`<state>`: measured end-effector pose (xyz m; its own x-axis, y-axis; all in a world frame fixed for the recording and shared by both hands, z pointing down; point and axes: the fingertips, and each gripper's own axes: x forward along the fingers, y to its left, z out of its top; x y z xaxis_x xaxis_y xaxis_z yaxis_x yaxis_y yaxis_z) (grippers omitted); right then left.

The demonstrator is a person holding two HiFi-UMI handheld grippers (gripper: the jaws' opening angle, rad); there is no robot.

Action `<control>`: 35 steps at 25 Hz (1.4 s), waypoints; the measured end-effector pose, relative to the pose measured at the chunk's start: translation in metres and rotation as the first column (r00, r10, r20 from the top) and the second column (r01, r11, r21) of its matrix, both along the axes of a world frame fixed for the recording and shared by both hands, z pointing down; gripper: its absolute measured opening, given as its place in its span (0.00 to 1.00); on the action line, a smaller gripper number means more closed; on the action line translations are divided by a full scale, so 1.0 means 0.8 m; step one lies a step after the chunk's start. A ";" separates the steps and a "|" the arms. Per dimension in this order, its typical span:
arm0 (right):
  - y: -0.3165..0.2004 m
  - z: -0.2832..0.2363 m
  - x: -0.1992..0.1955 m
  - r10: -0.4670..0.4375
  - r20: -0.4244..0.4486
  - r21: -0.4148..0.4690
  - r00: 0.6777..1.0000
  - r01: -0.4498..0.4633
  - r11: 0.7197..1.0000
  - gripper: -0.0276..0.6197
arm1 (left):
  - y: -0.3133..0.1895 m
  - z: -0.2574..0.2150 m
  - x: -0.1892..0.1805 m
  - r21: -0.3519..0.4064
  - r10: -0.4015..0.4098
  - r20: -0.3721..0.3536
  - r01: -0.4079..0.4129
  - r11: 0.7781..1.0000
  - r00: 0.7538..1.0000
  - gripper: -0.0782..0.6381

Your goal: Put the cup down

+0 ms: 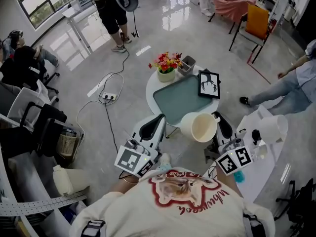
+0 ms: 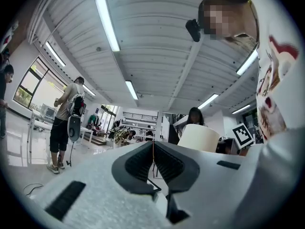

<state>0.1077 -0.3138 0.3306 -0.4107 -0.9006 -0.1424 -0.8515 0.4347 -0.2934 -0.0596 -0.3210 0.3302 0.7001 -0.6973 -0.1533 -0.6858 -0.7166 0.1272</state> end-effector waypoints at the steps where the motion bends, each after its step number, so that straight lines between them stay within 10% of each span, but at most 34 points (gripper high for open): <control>1: -0.010 0.001 -0.002 0.003 0.005 -0.006 1.000 -0.003 1.000 0.12 | -0.011 -0.001 0.000 -0.004 0.009 -0.004 -0.009 1.000 1.000 0.13; 35: -0.197 0.141 0.038 0.084 -0.118 -0.065 0.990 -0.092 0.994 0.12 | -0.110 0.053 0.011 -0.108 -0.023 0.024 0.026 0.994 0.999 0.13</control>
